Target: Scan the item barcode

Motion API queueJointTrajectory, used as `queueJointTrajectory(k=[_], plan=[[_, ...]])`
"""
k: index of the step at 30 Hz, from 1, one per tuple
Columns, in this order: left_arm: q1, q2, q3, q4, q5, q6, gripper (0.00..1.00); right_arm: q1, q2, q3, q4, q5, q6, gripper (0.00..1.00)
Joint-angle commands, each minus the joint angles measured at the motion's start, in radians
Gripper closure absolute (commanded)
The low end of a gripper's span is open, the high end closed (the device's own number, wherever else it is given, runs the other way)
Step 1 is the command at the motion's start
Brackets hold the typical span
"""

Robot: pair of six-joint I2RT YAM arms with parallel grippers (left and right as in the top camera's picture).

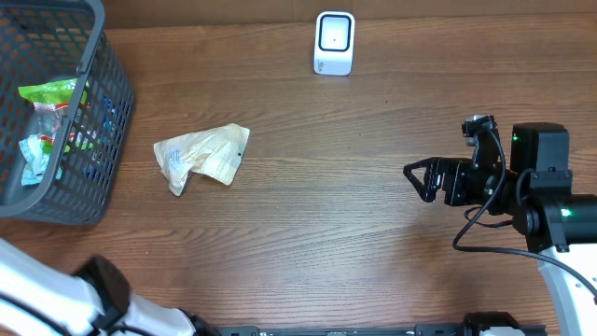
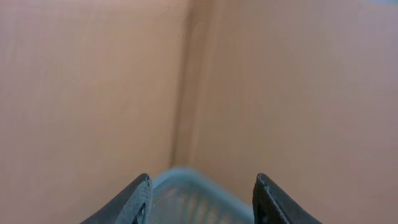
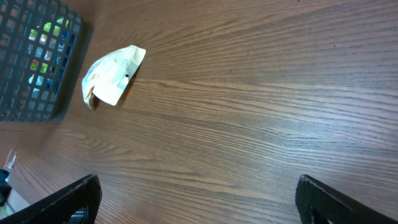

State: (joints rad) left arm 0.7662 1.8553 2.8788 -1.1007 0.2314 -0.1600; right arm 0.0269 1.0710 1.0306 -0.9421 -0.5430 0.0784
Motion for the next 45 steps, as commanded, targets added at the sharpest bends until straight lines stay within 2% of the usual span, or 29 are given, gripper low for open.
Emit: queueJointTrajectory(k=[1,3,6,7,11,21,34,39,45], plan=[[0.062,0.167,-0.027,-0.042,0.035,-0.051,0.54,0.006,-0.003,0.027,0.013,-0.010,0.001,0.00],[0.065,0.232,-0.028,-0.077,0.026,-0.042,0.53,0.006,-0.003,0.027,0.017,-0.010,0.001,0.00],[0.016,0.344,-0.029,-0.133,0.018,0.037,0.50,0.006,-0.003,0.027,0.017,-0.010,0.001,0.00],[0.002,0.364,-0.029,-0.137,0.008,0.054,0.45,0.006,-0.003,0.027,0.016,-0.010,0.001,0.00],[-0.053,0.429,-0.029,-0.136,-0.044,0.090,0.42,0.006,-0.003,0.027,0.012,-0.010,0.001,0.00],[-0.092,0.570,-0.030,-0.181,-0.123,0.094,0.39,0.006,-0.003,0.027,0.024,-0.009,0.001,0.00],[-0.127,0.739,-0.030,-0.251,-0.121,0.093,0.39,0.006,0.004,0.027,0.024,-0.009,0.001,0.00],[-0.146,0.788,-0.033,-0.316,-0.116,0.094,0.30,0.006,0.023,0.027,0.023,-0.010,0.002,0.00],[-0.175,0.801,-0.055,-0.408,-0.128,0.093,0.25,0.006,0.055,0.027,0.018,-0.013,0.002,0.00]])
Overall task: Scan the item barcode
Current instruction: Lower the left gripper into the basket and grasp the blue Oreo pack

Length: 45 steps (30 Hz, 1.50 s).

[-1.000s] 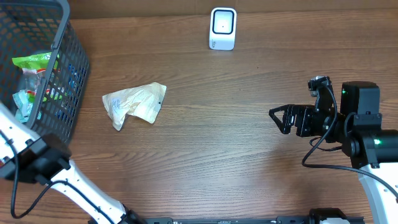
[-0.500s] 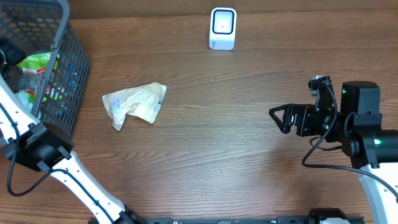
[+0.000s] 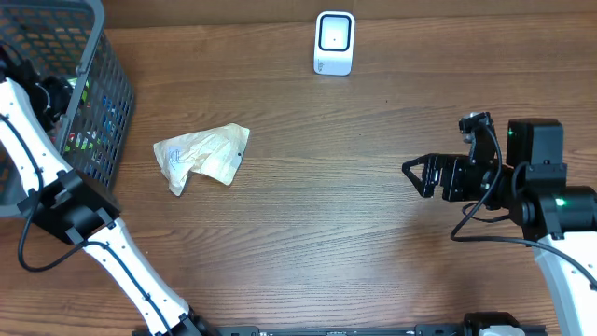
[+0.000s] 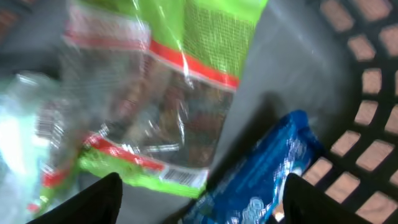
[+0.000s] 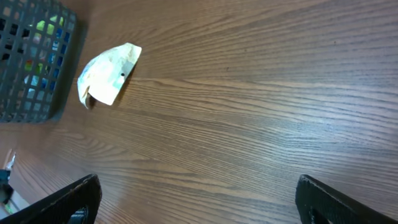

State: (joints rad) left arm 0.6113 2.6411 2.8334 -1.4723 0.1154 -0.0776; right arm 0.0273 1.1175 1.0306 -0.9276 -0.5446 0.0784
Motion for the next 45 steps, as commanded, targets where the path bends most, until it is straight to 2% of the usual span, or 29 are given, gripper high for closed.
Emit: queueJointTrajectory(k=[1,8,15,21,28,34,39,45], plan=[[-0.024,0.015,-0.011,-0.052,-0.010,0.011,0.25,0.005,0.011,0.027,0.005,-0.012,0.002,0.00],[-0.069,0.015,-0.011,-0.217,-0.007,0.027,0.23,0.005,0.011,0.027,0.006,-0.011,0.002,0.00],[-0.124,0.014,-0.011,-0.218,0.017,0.030,0.21,0.005,0.011,0.027,-0.001,-0.012,0.005,0.00],[-0.161,0.014,-0.011,-0.218,0.016,0.030,0.14,0.005,0.011,0.027,-0.005,-0.012,0.005,0.00],[-0.160,0.000,-0.009,-0.217,-0.011,0.040,0.13,0.005,0.011,0.027,-0.003,-0.011,0.005,0.00],[-0.148,0.000,-0.006,-0.144,-0.135,0.101,0.13,0.005,0.011,0.027,0.009,-0.011,0.005,0.00],[-0.134,0.004,-0.035,-0.055,-0.050,0.100,0.12,0.005,0.011,0.027,0.009,-0.011,0.005,0.00],[-0.133,0.005,-0.200,0.028,-0.044,0.101,0.11,0.005,0.011,0.027,0.005,-0.011,0.005,0.00]])
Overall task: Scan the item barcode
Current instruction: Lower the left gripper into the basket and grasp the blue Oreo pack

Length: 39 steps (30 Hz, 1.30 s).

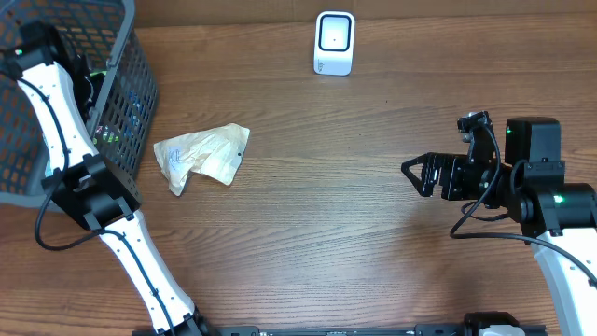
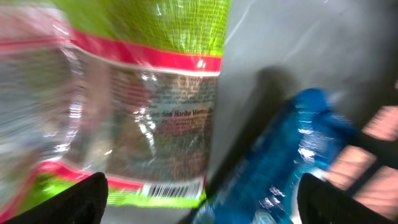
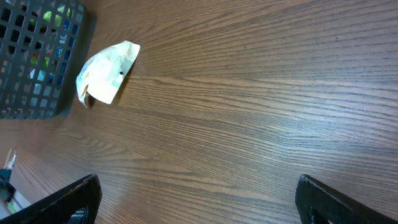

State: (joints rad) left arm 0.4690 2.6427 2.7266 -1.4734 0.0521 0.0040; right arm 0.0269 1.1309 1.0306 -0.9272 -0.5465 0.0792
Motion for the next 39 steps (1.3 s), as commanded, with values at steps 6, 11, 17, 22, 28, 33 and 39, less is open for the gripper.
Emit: queueJointTrajectory(k=[6,11,17,22,28,33,39], plan=[[0.009,0.003,-0.250,0.113,0.019,0.027,0.11,0.006,-0.003,0.027,0.005,-0.010,0.004,0.00],[0.008,0.003,-0.332,0.122,0.019,0.027,0.12,0.006,-0.003,0.027,0.005,-0.010,0.004,0.00],[0.008,0.003,-0.406,0.071,0.019,0.023,0.16,0.006,-0.003,0.027,0.005,-0.010,0.004,0.00],[0.008,0.003,-0.417,-0.002,0.019,0.000,0.18,0.006,-0.003,0.027,0.005,-0.010,0.004,0.00],[0.007,0.003,-0.418,-0.037,0.029,-0.007,0.24,0.006,-0.003,0.027,0.006,-0.010,0.004,0.00],[0.002,0.003,-0.418,-0.027,0.061,-0.007,0.96,0.006,-0.003,0.027,0.005,-0.010,0.004,0.00],[0.000,0.002,-0.384,-0.041,0.142,-0.006,0.96,0.006,-0.003,0.027,0.009,-0.010,0.004,0.00]])
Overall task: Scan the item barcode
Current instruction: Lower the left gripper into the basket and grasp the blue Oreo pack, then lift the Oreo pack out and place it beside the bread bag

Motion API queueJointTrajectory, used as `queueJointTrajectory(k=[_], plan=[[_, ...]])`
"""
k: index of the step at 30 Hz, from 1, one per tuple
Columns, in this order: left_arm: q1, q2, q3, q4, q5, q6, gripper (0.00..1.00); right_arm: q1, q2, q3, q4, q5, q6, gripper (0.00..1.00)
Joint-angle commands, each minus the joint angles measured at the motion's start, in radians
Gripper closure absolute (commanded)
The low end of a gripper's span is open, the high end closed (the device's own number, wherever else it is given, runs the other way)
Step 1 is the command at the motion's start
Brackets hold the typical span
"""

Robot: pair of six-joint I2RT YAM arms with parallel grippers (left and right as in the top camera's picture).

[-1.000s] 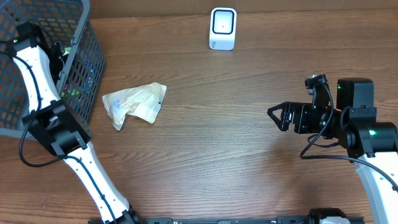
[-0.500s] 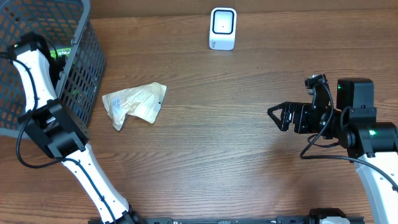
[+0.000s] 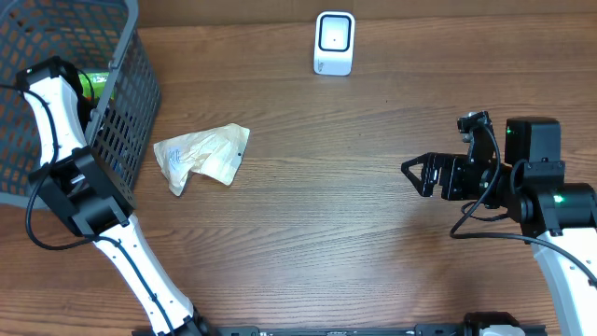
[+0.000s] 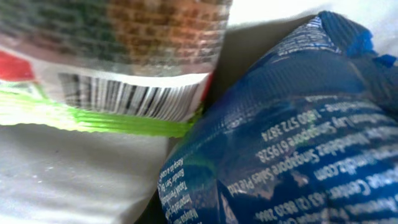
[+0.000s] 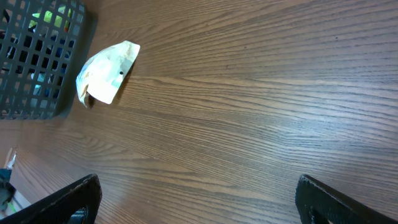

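Note:
A grey mesh basket (image 3: 131, 56) stands tilted at the table's left and my left arm (image 3: 54, 79) reaches into it. The left wrist view is filled by a blue packet (image 4: 292, 130) very close up, beside a green and clear packet (image 4: 118, 68) whose barcode shows. My left gripper's fingers are hidden in both views. A crumpled cream packet (image 3: 201, 154) lies on the table right of the basket. The white scanner (image 3: 334, 42) stands at the back centre. My right gripper (image 3: 417, 175) (image 5: 196, 199) hovers open over bare wood at the right, holding nothing.
The wooden table (image 3: 308, 243) spreads between the cream packet and my right arm. The basket (image 5: 37, 56) and cream packet (image 5: 106, 71) show far off in the right wrist view.
My left wrist has moved lower into the basket. Its camera is now right against the blue packet and its fingers no longer show. The right arm has not moved.
My left gripper was open and facing a plain tan surface, with its arm at the table's front left. Then it was open inside the basket over the green and blue packets. Then it was nearer them, the basket shifted and tilted. Now it is against the blue packet.

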State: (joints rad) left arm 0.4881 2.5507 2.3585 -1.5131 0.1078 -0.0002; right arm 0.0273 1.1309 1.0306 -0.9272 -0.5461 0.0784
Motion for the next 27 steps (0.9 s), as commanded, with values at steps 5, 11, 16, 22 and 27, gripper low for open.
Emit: queueJointTrajectory(k=[5,11,16,22,27], plan=[[-0.017,0.077,0.165,-0.102,0.111,-0.003,0.96,0.005,-0.003,0.027,0.020,-0.011,0.005,0.00],[-0.017,-0.019,0.461,-0.177,0.109,-0.033,0.96,0.005,-0.003,0.027,0.032,-0.025,0.005,0.00],[-0.017,-0.205,0.543,-0.177,0.050,-0.061,0.96,0.005,-0.003,0.027,0.032,-0.025,0.005,0.00],[-0.017,-0.444,0.544,-0.177,-0.030,-0.079,0.96,0.005,-0.003,0.027,0.041,-0.025,0.004,0.00],[-0.045,-0.595,0.544,-0.177,0.050,-0.083,0.96,0.005,-0.003,0.027,0.043,-0.025,0.004,0.00]])
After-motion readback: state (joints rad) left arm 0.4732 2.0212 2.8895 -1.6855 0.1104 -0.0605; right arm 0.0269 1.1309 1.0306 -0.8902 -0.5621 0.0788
